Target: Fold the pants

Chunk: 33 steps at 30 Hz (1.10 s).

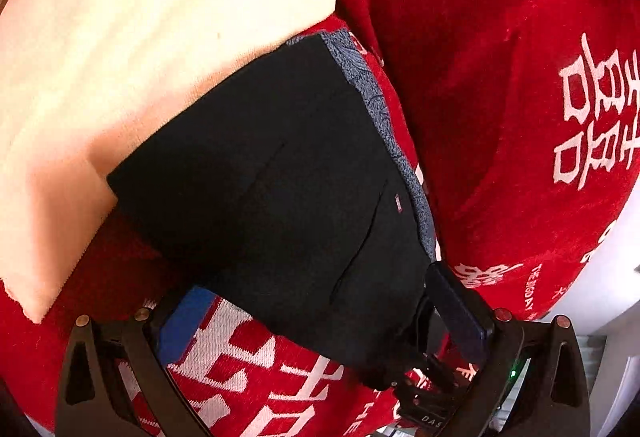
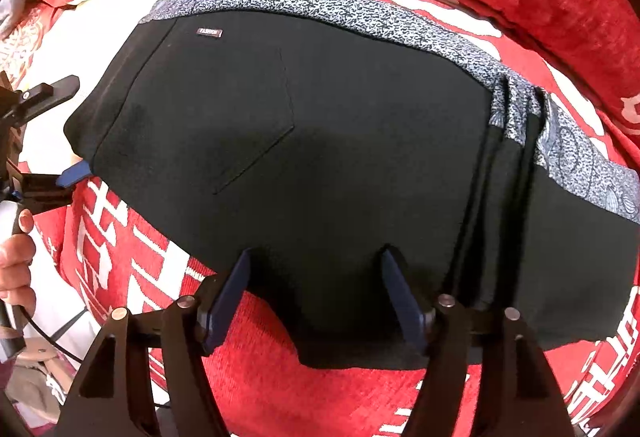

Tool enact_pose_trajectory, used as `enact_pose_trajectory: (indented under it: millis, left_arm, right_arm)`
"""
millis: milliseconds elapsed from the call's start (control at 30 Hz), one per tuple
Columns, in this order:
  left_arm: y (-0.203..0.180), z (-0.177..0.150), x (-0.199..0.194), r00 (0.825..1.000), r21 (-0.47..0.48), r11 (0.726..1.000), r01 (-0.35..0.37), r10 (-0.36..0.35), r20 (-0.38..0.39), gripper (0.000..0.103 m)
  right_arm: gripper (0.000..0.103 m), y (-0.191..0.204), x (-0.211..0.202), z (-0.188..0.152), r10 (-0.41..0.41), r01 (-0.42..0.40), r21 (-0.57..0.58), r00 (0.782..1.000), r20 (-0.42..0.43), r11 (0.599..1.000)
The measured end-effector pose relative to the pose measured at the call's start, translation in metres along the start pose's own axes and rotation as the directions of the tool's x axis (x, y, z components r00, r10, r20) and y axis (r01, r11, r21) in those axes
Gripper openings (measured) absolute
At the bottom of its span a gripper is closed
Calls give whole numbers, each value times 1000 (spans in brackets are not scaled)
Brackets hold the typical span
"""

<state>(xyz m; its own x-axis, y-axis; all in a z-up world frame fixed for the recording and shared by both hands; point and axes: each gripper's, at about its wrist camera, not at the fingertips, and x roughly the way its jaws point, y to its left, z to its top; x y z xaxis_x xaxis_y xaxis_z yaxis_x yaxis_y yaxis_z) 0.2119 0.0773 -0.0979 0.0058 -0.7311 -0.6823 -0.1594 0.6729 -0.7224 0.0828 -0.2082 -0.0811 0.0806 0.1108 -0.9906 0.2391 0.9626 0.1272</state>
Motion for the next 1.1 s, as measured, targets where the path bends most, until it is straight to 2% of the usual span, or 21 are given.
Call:
enact_pose_trajectory:
  millis: [133, 267, 400, 500, 567, 600, 633, 667, 733, 800, 833, 867, 900, 967, 1000, 1033, 1067, 1100]
  left_arm:
    - [-20, -4, 4, 998, 64, 996, -60, 58, 24, 103]
    - [-38, -8, -7, 997, 140, 990, -34, 24, 70, 103]
    - [-27, 5, 12, 992, 76, 991, -107, 102, 67, 103]
    - [-27, 7, 14, 988, 74, 988, -135, 128, 85, 102]
    - [-36, 4, 16, 971, 130, 965, -229, 216, 104, 82]
    - [-41, 3, 18, 952, 175, 938, -299, 281, 117, 75]
    - [-45, 1, 20, 937, 205, 916, -345, 324, 128, 59]
    - [-48, 0, 21, 925, 233, 896, -379, 356, 136, 52]
    - [-58, -6, 20, 904, 293, 856, -427, 394, 165, 49]
    - [-72, -13, 25, 867, 365, 786, -499, 447, 220, 48]
    - [-81, -20, 28, 834, 413, 725, -551, 483, 266, 48]
    - [-91, -29, 33, 797, 459, 653, -603, 514, 317, 48]
    - [-101, -40, 40, 752, 507, 558, -656, 541, 377, 48]
    - [-111, -57, 50, 694, 569, 416, -709, 555, 459, 48]
    - [-116, -67, 57, 665, 599, 333, -728, 556, 499, 48]
    - [-118, -76, 63, 649, 627, 265, -732, 549, 526, 48]
    - [-119, -83, 67, 643, 650, 215, -728, 541, 541, 48]
    - [-118, -88, 69, 635, 659, 181, -730, 537, 556, 48]
  right_arm:
    - [73, 3, 1, 0, -4, 4, 1, 1000, -4, 1000]
    - [73, 3, 2, -1, 5, -5, 2, 1000, -3, 1000]
    - [74, 2, 3, 0, 12, -12, 0, 1000, -8, 1000]
    - [74, 1, 2, 0, 17, -17, -8, 1000, -10, 1000]
    - [74, -1, -2, 1, 23, -23, -10, 1000, -10, 1000]
    - [74, -2, -6, 3, 25, -25, -9, 1000, -2, 1000]
    - [74, -4, -11, 4, 25, -25, -10, 1000, 8, 1000]
    - [74, -5, -17, 6, 24, -24, -11, 999, 22, 1000]
    - [74, -10, -33, 15, 30, -30, -9, 998, 58, 1000]
    - [74, -17, -48, 28, 62, -63, 6, 995, 77, 998]
    - [74, -22, -54, 38, 93, -95, 17, 993, 78, 995]
    - [74, -26, -58, 49, 127, -129, 26, 989, 70, 991]
    - [74, -26, -61, 59, 157, -159, 34, 986, 62, 987]
    - [74, -18, -66, 81, 213, -215, 36, 976, 48, 976]
    - [74, -10, -68, 97, 248, -248, 16, 968, 35, 969]
    - [74, 0, -69, 111, 278, -278, -9, 960, 18, 961]
    - [74, 13, -68, 126, 312, -312, -39, 950, -6, 949]
    - [74, 24, -66, 137, 342, -344, -61, 939, -38, 937]
